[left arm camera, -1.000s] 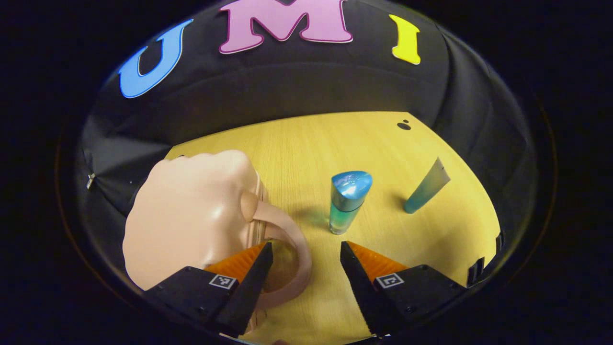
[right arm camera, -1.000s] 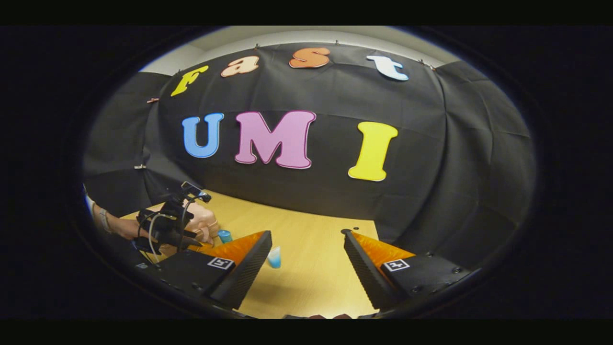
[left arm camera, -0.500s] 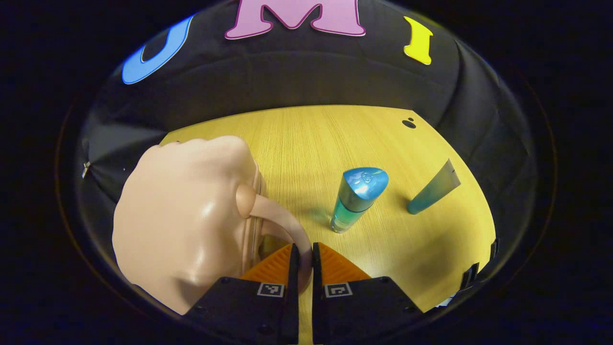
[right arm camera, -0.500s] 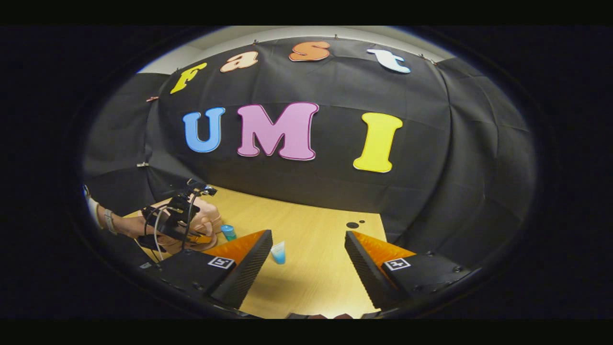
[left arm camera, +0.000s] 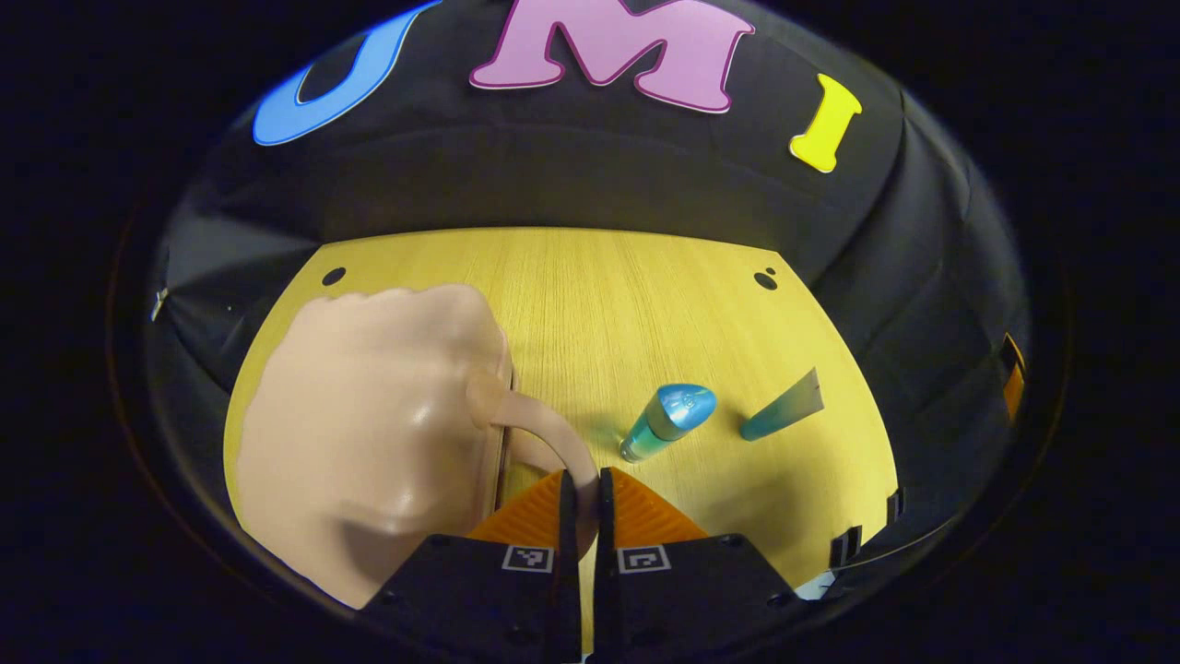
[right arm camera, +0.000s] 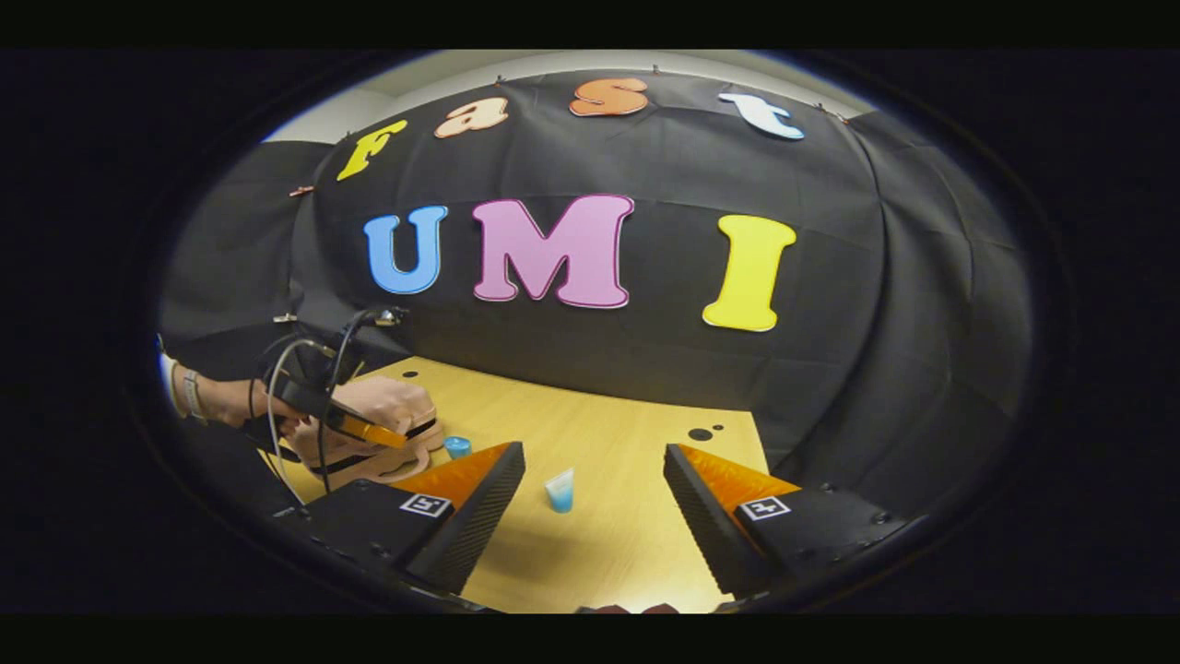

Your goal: First open the suitcase, pack the skin care products into it, and then close the suitcase.

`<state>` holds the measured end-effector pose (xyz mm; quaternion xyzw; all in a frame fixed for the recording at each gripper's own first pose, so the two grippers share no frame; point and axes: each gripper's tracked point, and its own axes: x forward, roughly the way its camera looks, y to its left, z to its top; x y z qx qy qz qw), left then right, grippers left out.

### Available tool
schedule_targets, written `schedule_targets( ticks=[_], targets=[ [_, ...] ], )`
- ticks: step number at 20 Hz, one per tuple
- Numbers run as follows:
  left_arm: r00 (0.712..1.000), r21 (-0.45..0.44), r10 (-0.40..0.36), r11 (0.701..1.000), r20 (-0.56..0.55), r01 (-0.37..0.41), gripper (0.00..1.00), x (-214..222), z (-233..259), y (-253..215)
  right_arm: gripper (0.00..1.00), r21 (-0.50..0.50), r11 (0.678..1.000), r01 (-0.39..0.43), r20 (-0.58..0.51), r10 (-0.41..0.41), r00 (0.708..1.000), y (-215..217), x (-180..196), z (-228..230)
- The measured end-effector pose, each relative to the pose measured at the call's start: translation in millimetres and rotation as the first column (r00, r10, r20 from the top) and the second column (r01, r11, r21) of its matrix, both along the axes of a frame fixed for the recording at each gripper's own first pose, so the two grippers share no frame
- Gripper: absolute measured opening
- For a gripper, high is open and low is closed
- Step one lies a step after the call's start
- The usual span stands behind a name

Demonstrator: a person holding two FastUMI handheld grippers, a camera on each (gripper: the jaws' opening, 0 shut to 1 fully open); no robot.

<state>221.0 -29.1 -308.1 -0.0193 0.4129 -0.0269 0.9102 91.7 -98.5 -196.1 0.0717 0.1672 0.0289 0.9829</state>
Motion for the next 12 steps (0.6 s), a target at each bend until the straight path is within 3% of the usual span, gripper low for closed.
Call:
schedule_targets(
  ticks=[2, 6, 12],
  targets=[
    [1.000, -0.008, 0.009, 1.000, 0.026, -0.008, 0.07, -2, 32, 11, 0.97, 0.014, 1.000, -0.008, 0.002, 0.008, 1.000, 6, 6, 0],
    [0.995, -0.053, 0.029, 0.998, 0.091, -0.024, 0.11, -12, 99, 51, 0.97, 0.028, 0.999, -0.024, 0.018, 0.023, 1.000, 14, 22, 4],
    [0.970, -0.207, 0.126, 0.975, 0.206, -0.083, 0.11, -28, 199, 166, 0.96, 0.002, 1.000, 0.011, 0.056, -0.011, 0.998, 35, 38, 25]
  ],
)
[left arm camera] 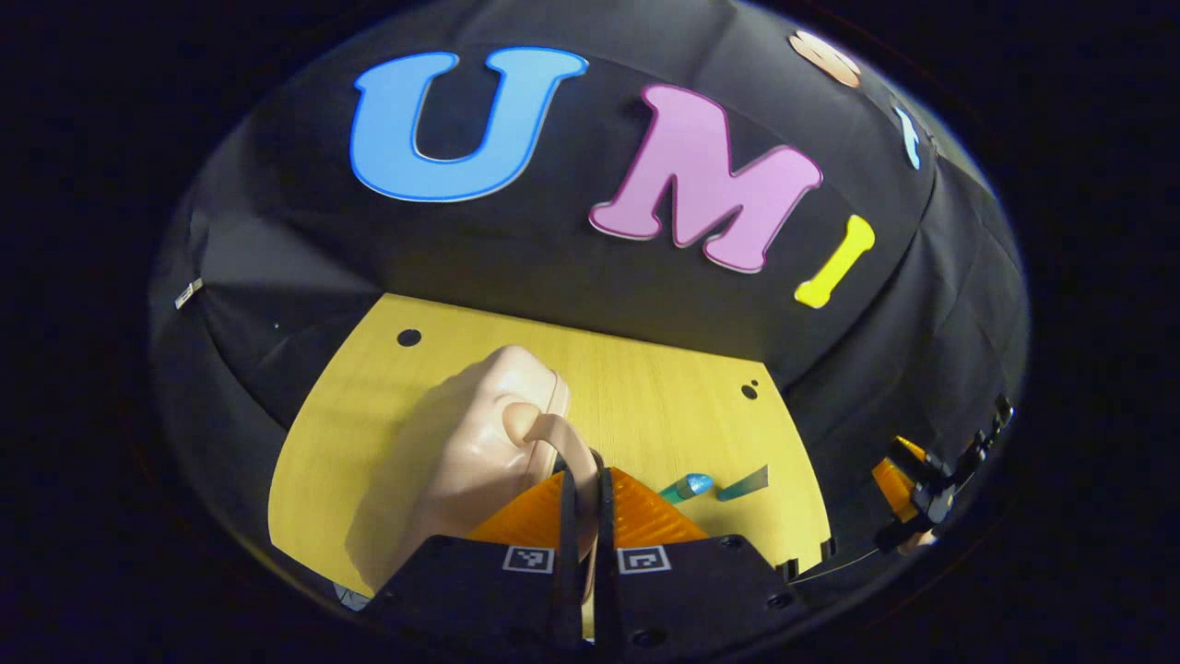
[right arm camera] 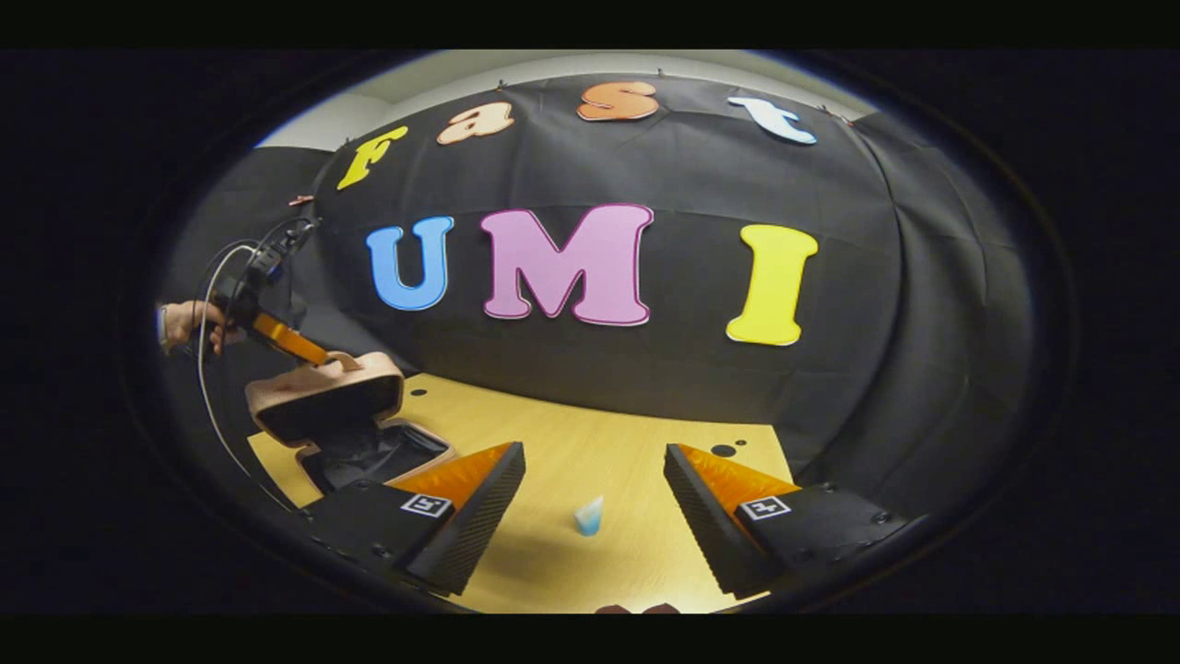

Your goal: First open the suitcase, pack the skin care products into it, and then close the suitcase.

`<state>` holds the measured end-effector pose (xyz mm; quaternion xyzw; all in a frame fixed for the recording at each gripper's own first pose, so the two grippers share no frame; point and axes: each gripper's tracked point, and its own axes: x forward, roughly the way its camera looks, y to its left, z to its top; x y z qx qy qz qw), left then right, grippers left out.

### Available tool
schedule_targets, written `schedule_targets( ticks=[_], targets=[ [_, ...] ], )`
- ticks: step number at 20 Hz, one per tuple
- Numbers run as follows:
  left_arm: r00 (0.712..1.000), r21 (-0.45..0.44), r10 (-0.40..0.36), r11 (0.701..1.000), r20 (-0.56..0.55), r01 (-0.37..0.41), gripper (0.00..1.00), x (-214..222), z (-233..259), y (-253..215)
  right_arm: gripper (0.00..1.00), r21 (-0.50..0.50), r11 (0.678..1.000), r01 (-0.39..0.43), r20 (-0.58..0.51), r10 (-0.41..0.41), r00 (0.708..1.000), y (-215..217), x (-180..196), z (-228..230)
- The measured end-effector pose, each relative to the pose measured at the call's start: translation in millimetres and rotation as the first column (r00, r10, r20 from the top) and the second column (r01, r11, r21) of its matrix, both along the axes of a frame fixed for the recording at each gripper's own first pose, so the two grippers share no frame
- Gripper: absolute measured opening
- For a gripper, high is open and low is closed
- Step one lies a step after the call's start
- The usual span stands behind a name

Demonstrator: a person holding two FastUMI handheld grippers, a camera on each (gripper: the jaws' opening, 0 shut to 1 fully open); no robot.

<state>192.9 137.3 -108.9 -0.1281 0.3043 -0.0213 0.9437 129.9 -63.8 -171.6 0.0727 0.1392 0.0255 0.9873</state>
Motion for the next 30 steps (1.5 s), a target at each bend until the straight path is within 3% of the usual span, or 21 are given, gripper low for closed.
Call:
schedule_targets(
  ticks=[3, 9, 16, 17, 19, 22, 24, 25, 27, 29, 30],
  targets=[
    [0.997, -0.021, 0.052, 0.998, 0.050, -0.051, 0.10, -7, 30, 84, 0.96, -0.025, 0.999, 0.032, 0.013, -0.032, 0.999, 23, 4, 16],
    [0.987, -0.070, 0.156, 0.986, 0.033, -0.154, 0.10, 1, 9, 229, 0.97, -0.006, 0.999, 0.053, -0.007, -0.053, 0.999, 84, 12, 29],
    [0.945, -0.139, 0.313, 0.936, -0.093, -0.324, 0.10, -2, -109, 381, 0.96, -0.033, 0.995, 0.099, -0.088, -0.101, 0.991, 119, 5, 26],
    [0.935, -0.162, 0.332, 0.923, -0.126, -0.350, 0.10, -4, -130, 395, 0.92, -0.035, 0.993, 0.109, -0.105, -0.112, 0.988, 122, 2, 23],
    [0.910, -0.189, 0.358, 0.898, -0.207, -0.396, 0.09, -1, -175, 414, 0.96, -0.009, 0.992, 0.129, -0.136, -0.129, 0.982, 129, -2, 22],
    [0.903, -0.149, 0.361, 0.904, -0.231, -0.400, 0.05, -7, -218, 432, 0.97, -0.015, 0.988, 0.152, -0.151, -0.153, 0.977, 135, -1, 22],
    [0.900, -0.139, 0.374, 0.902, -0.225, -0.409, 0.13, -1, -236, 438, 0.97, -0.010, 0.987, 0.162, -0.129, -0.162, 0.978, 139, 1, 28],
    [0.909, -0.177, 0.360, 0.900, -0.210, -0.397, 0.13, -2, -233, 434, 0.96, -0.003, 0.987, 0.160, -0.123, -0.159, 0.979, 143, 3, 30],
    [0.910, -0.173, 0.380, 0.897, -0.166, -0.406, 0.35, -2, -223, 435, 0.97, -0.020, 0.987, 0.162, -0.101, -0.163, 0.981, 144, 5, 36],
    [0.925, -0.132, 0.372, 0.916, -0.079, -0.379, 0.69, -1, -204, 432, 0.96, -0.045, 0.984, 0.175, -0.079, -0.178, 0.981, 139, 6, 37],
    [0.934, -0.114, 0.355, 0.928, -0.023, -0.355, 0.71, 1, -189, 424, 0.96, -0.055, 0.981, 0.184, -0.069, -0.188, 0.980, 137, 7, 36]
  ],
)
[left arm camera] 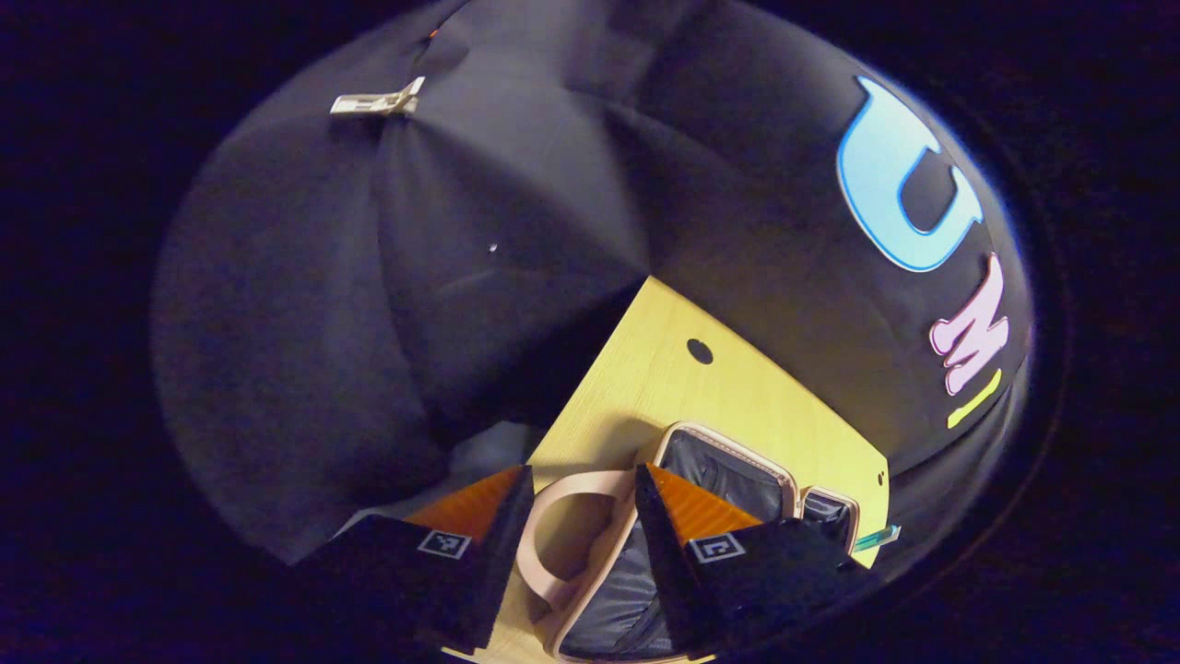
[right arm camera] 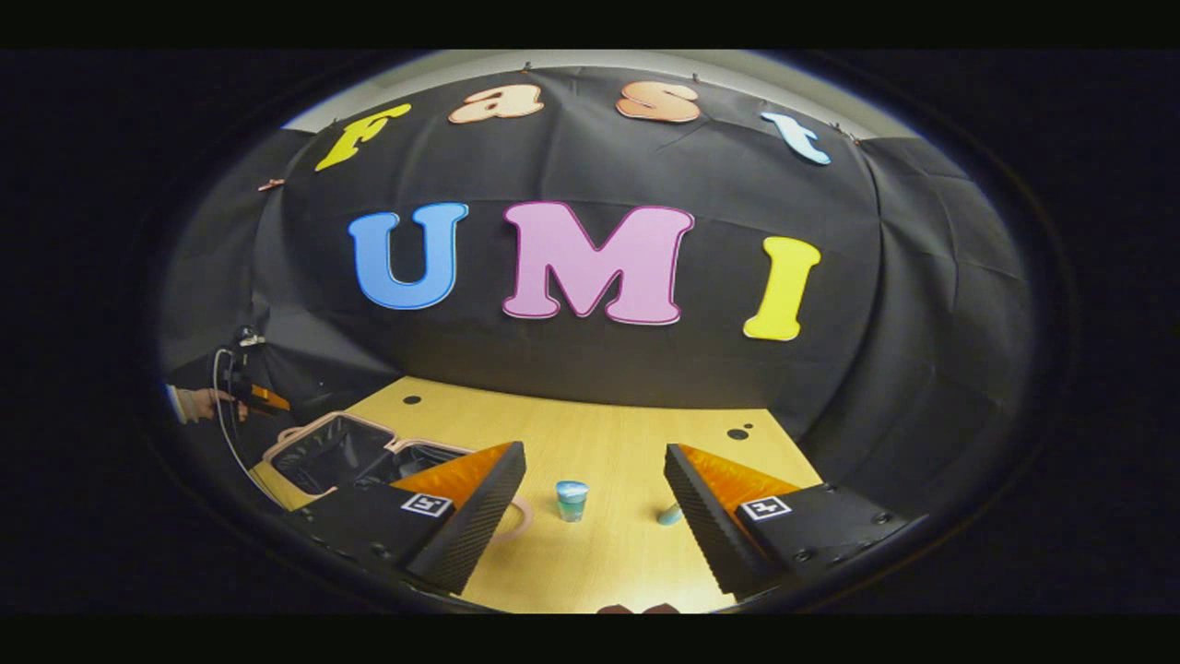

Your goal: First open the suitcase, pack the skin care products into it, and then close the suitcase.

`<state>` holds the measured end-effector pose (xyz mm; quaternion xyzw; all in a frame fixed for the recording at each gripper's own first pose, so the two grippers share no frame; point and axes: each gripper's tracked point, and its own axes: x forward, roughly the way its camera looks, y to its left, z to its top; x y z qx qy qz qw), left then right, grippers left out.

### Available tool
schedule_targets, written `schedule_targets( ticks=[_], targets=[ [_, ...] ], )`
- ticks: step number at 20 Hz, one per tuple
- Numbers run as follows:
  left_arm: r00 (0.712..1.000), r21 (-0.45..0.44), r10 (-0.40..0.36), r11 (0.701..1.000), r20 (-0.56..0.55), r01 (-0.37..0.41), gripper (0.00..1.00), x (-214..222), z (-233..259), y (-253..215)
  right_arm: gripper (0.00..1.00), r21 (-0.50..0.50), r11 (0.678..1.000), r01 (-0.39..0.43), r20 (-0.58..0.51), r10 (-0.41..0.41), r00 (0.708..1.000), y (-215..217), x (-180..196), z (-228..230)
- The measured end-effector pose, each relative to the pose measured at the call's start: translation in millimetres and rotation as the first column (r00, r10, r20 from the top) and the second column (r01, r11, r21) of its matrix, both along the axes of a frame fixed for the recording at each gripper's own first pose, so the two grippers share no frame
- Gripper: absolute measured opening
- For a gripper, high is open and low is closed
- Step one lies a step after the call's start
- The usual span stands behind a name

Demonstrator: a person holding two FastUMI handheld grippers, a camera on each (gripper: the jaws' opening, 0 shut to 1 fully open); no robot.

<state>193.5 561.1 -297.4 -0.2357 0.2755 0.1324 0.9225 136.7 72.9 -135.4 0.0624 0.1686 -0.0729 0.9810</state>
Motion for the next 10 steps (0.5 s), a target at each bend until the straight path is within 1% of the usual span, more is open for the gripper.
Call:
schedule_targets(
  ticks=[1, 2, 3, 4, 5, 6, 7, 8, 9, 10],
  targets=[
    [0.999, 0.030, -0.022, 0.999, 0.047, 0.021, 0.76, 0, 18, -17, 0.96, -0.009, 1.000, 0.013, 0.005, -0.013, 1.000, -3, 0, -3],
    [0.994, 0.055, -0.060, 0.997, 0.089, 0.056, 0.89, -1, 32, -39, 0.96, -0.017, 1.000, 0.025, 0.005, -0.025, 1.000, -6, 1, -7],
    [0.990, 0.101, -0.099, 0.991, 0.104, 0.088, 0.89, -3, 41, -61, 0.92, -0.023, 0.999, 0.037, 0.001, -0.037, 0.999, -10, 1, -13],
    [0.982, 0.158, -0.146, 0.979, 0.116, 0.127, 0.95, -5, 52, -87, 0.96, -0.029, 0.998, 0.048, -0.005, -0.048, 0.999, -14, 1, -19],
    [0.973, 0.218, -0.194, 0.962, 0.123, 0.164, 0.98, -8, 64, -111, 0.96, -0.042, 0.997, 0.060, -0.006, -0.060, 0.998, -18, 2, -24],
    [0.961, 0.261, -0.241, 0.944, 0.132, 0.201, 0.97, -9, 73, -138, 0.97, -0.060, 0.996, 0.067, -0.002, -0.067, 0.998, -22, 2, -27],
    [0.946, 0.279, -0.277, 0.934, 0.166, 0.224, 0.97, -9, 84, -170, 0.96, -0.078, 0.994, 0.073, 0.006, -0.072, 0.997, -26, 3, -30],
    [0.930, 0.267, -0.304, 0.932, 0.205, 0.246, 0.96, -9, 94, -205, 0.96, -0.095, 0.992, 0.079, 0.019, -0.078, 0.997, -30, 4, -31],
    [0.913, 0.247, -0.327, 0.931, 0.245, 0.268, 0.96, -7, 101, -244, 0.92, -0.107, 0.991, 0.082, 0.032, -0.079, 0.996, -34, 6, -33],
    [0.891, 0.244, -0.354, 0.925, 0.283, 0.290, 0.96, -4, 106, -282, 0.96, -0.113, 0.990, 0.082, 0.042, -0.077, 0.996, -36, 9, -37]
  ],
)
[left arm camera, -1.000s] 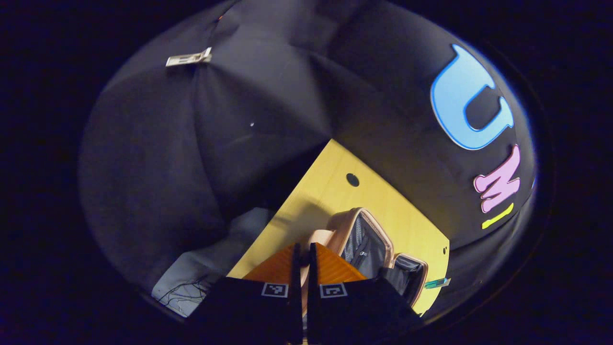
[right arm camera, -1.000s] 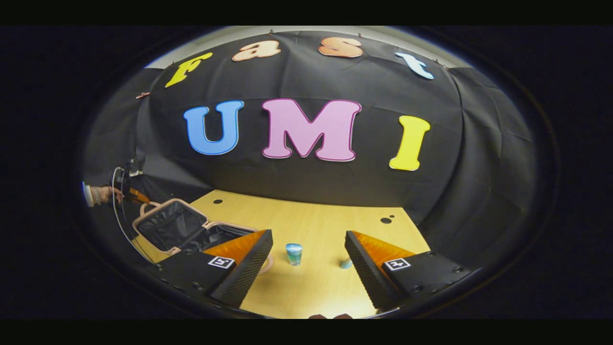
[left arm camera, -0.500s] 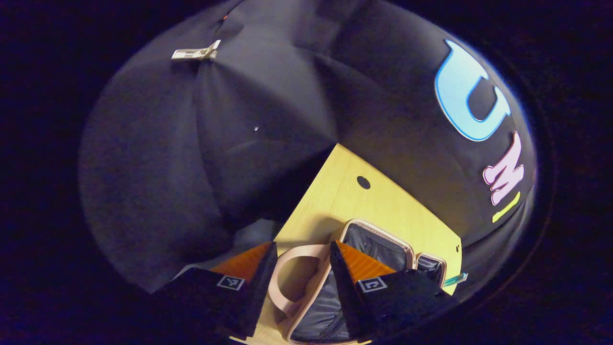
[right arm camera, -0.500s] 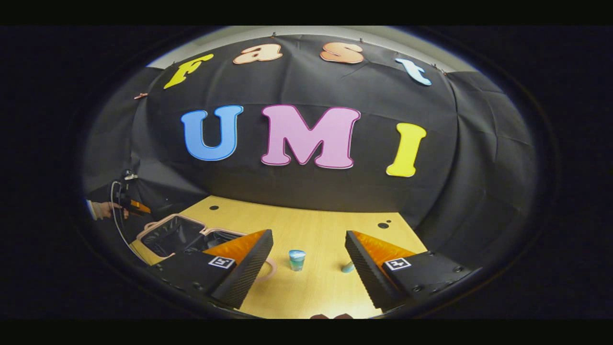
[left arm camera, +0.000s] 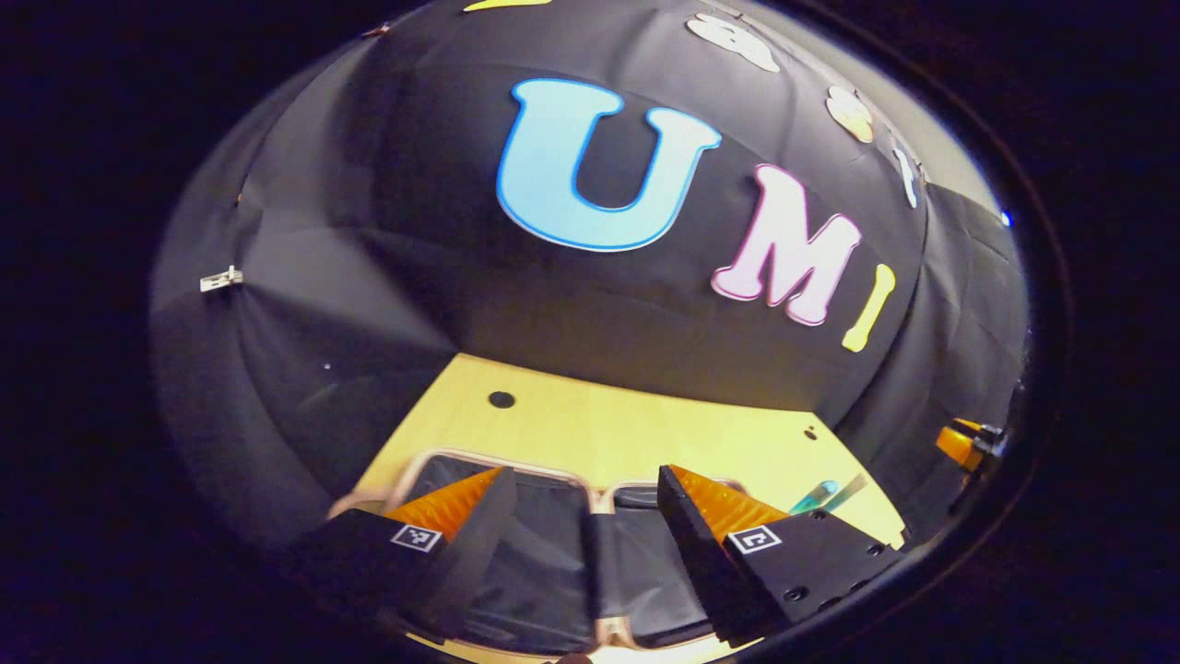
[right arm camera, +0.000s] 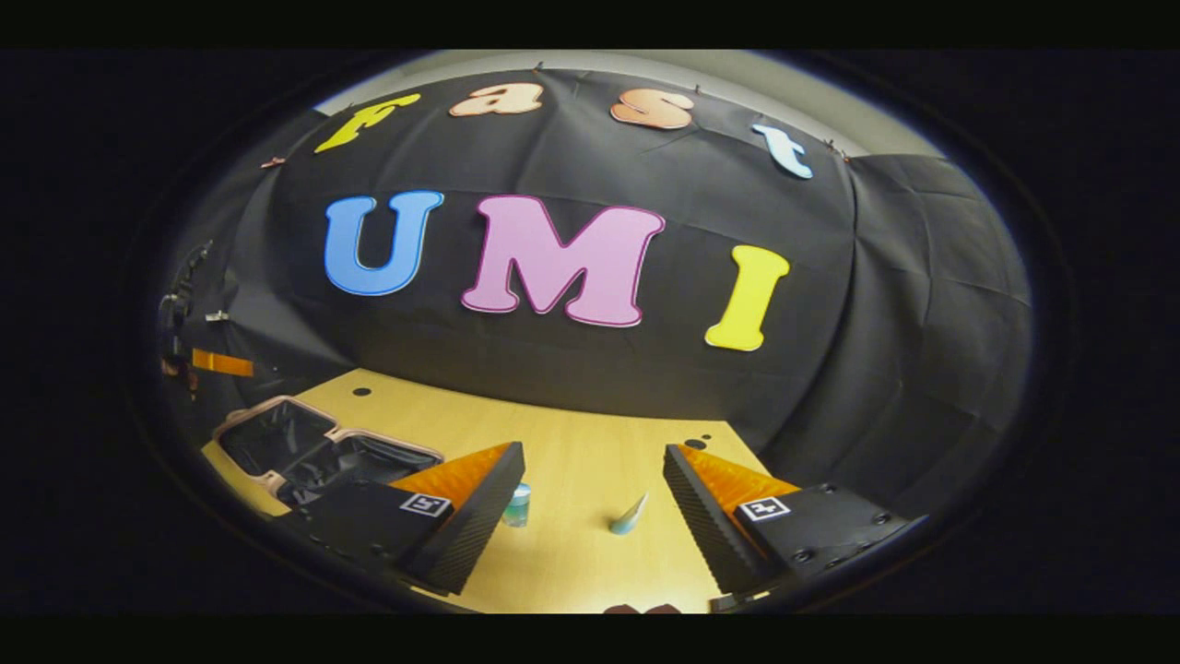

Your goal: First open the suitcase, pack the skin care products into it, and then close the suitcase.

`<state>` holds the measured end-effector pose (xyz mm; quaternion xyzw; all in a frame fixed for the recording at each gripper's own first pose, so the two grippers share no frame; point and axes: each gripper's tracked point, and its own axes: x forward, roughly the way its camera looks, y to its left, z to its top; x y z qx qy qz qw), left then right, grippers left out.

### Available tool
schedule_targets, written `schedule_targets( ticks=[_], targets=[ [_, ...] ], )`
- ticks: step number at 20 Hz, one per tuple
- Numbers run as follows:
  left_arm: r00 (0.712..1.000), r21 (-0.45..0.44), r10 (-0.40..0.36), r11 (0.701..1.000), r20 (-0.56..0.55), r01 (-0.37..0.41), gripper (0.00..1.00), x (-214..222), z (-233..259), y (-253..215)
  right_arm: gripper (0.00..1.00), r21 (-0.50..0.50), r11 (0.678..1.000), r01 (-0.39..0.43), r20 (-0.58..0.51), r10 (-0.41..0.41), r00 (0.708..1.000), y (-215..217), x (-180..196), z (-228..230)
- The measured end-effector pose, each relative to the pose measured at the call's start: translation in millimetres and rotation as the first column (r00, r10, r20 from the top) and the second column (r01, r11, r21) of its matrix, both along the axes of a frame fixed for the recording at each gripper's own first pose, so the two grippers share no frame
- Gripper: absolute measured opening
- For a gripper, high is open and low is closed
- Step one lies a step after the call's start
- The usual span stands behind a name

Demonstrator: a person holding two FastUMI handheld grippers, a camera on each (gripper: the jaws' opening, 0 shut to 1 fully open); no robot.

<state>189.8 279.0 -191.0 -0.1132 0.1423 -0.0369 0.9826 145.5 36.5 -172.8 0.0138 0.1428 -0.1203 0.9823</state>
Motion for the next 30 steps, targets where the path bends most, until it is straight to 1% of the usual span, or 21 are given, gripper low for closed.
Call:
schedule_targets(
  ticks=[2, 3, 4, 7, 9, 11, 13, 18, 20, 22, 25, 27, 28, 29, 30],
  targets=[
    [0.999, 0.036, -0.027, 0.999, 0.027, 0.026, 0.96, -3, -1, -60, 0.96, 0.005, 1.000, -0.022, -0.008, 0.022, 1.000, -2, 6, -13],
    [0.999, 0.045, -0.041, 0.998, 0.033, 0.039, 0.96, -3, 0, -92, 0.94, 0.015, 0.999, -0.033, -0.020, 0.033, 0.999, -5, 8, -20],
    [0.997, 0.045, -0.067, 0.997, 0.042, 0.065, 0.96, -1, 1, -122, 0.96, 0.023, 0.999, -0.046, -0.016, 0.046, 0.999, -7, 11, -23],
    [0.991, 0.103, -0.124, 0.988, 0.051, 0.118, 0.96, 4, -6, -210, 0.96, 0.036, 0.998, -0.048, -0.021, 0.049, 0.999, -28, 17, -38],
    [0.990, 0.161, -0.136, 0.979, 0.047, 0.127, 0.96, 15, -18, -255, 0.97, 0.070, 0.996, -0.054, -0.028, 0.056, 0.998, -38, 21, -51],
    [0.987, 0.191, -0.155, 0.971, 0.043, 0.145, 0.96, 17, -25, -284, 0.96, 0.086, 0.994, -0.063, -0.045, 0.068, 0.997, -49, 25, -70],
    [0.983, 0.206, -0.182, 0.962, 0.003, 0.178, 0.96, 25, -47, -315, 0.97, 0.108, 0.990, -0.088, -0.062, 0.095, 0.994, -52, 29, -86],
    [0.984, 0.228, -0.165, 0.957, -0.073, 0.177, 0.97, 51, -102, -357, 0.97, 0.129, 0.979, -0.155, -0.104, 0.169, 0.980, -62, 34, -123],
    [0.982, 0.249, -0.162, 0.951, -0.096, 0.182, 0.97, 65, -130, -370, 0.97, 0.141, 0.974, -0.175, -0.119, 0.192, 0.974, -66, 36, -134],
    [0.979, 0.277, -0.163, 0.942, -0.122, 0.191, 0.97, 74, -150, -378, 0.97, 0.153, 0.969, -0.193, -0.130, 0.213, 0.968, -69, 37, -145],
    [0.975, 0.292, -0.169, 0.934, -0.144, 0.205, 0.97, 98, -180, -391, 0.97, 0.182, 0.960, -0.212, -0.160, 0.242, 0.957, -66, 35, -163],
    [0.965, 0.284, -0.199, 0.928, -0.170, 0.241, 0.97, 109, -198, -402, 0.97, 0.183, 0.958, -0.222, -0.181, 0.255, 0.950, -65, 32, -177],
    [0.968, 0.308, -0.174, 0.925, -0.179, 0.223, 0.96, 114, -204, -398, 0.97, 0.182, 0.957, -0.225, -0.196, 0.259, 0.946, -66, 32, -185],
    [0.966, 0.320, -0.173, 0.920, -0.192, 0.228, 0.82, 120, -209, -394, 0.97, 0.186, 0.956, -0.227, -0.211, 0.265, 0.941, -65, 32, -193],
    [0.968, 0.325, -0.180, 0.917, -0.177, 0.230, 0.67, 124, -208, -396, 0.97, 0.193, 0.954, -0.231, -0.225, 0.272, 0.935, -64, 32, -202]
  ],
)
